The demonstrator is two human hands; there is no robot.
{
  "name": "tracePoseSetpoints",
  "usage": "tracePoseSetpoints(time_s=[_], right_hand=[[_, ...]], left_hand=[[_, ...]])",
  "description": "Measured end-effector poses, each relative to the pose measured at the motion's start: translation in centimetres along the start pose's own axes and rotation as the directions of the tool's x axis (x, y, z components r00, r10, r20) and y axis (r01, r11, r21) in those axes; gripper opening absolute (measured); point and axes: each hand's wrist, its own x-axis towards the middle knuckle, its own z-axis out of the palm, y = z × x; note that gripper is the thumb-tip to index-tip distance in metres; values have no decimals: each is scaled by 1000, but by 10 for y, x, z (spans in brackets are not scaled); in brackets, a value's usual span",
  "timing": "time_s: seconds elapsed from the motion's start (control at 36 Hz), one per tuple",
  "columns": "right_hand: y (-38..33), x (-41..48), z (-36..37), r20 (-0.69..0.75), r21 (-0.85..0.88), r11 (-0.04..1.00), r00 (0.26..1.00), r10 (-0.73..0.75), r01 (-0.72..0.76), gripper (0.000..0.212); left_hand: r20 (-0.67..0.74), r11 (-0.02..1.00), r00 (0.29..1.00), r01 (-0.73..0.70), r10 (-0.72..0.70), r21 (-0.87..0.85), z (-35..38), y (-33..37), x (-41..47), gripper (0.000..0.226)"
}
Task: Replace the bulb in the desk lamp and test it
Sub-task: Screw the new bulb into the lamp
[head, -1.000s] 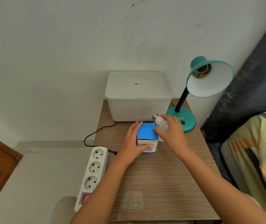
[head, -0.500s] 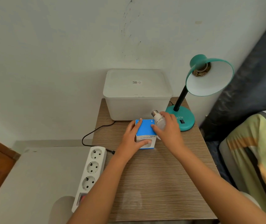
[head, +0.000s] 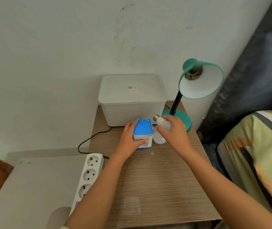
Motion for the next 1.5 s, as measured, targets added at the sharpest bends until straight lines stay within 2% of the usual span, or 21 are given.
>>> tracePoseSetpoints(time_s=[0.17,0.28,0.39,0.53,0.64,0.69,0.83,0.97,1.08,1.17,1.25,1.31,1.44,1.5], right_hand=[[-7,-11,-21,-49,72,997,998,39,-36,45],[-15,-20,-50,-108,157,987,993,55,-38,41],[-24,-21,-86,-170,294,955,981,93,-40,40],[-33,-2,-120,-160,468,883,978,131,-41,46],[-37,20,-133,-16,698,705,981,192,-126,47],[-35,31,-136,-26,677,723,978,205,-134,45],[-31,49,-130,-129,494,867,981,145,-63,48],[-25,61,-117,-255,401,915,965,56,53,48],[-22,68,-108,-286,298,950,958,-7,96,47],[-26,70,-105,-267,400,915,961,72,43,43],[-35,71,-102,-195,633,773,959,204,-36,35],[-35,72,-99,-175,653,756,962,210,-46,35],[-29,70,-94,-171,592,804,966,194,-56,36],[-32,70,-98,-145,670,736,956,255,-95,29]], left_hand=[[18,1000,1000,8,-8,-13,-7,6,-6,102],[-73,1000,997,-16,16,2,-14,16,-14,105],[-143,988,978,-149,154,41,-18,50,-13,93],[-5,921,921,-389,389,28,-14,122,14,96],[90,846,853,-521,514,116,-8,170,46,103],[129,831,840,-541,527,128,-6,180,63,109],[229,807,810,-576,540,131,1,184,89,120],[194,785,787,-610,586,107,7,176,100,112],[164,753,759,-649,630,109,8,173,103,105],[141,744,751,-659,645,111,8,172,103,101],[122,736,743,-669,658,106,8,172,102,95],[114,733,741,-672,662,104,7,172,102,93],[112,743,747,-664,655,81,7,170,101,92],[102,747,750,-661,654,72,7,171,99,90]])
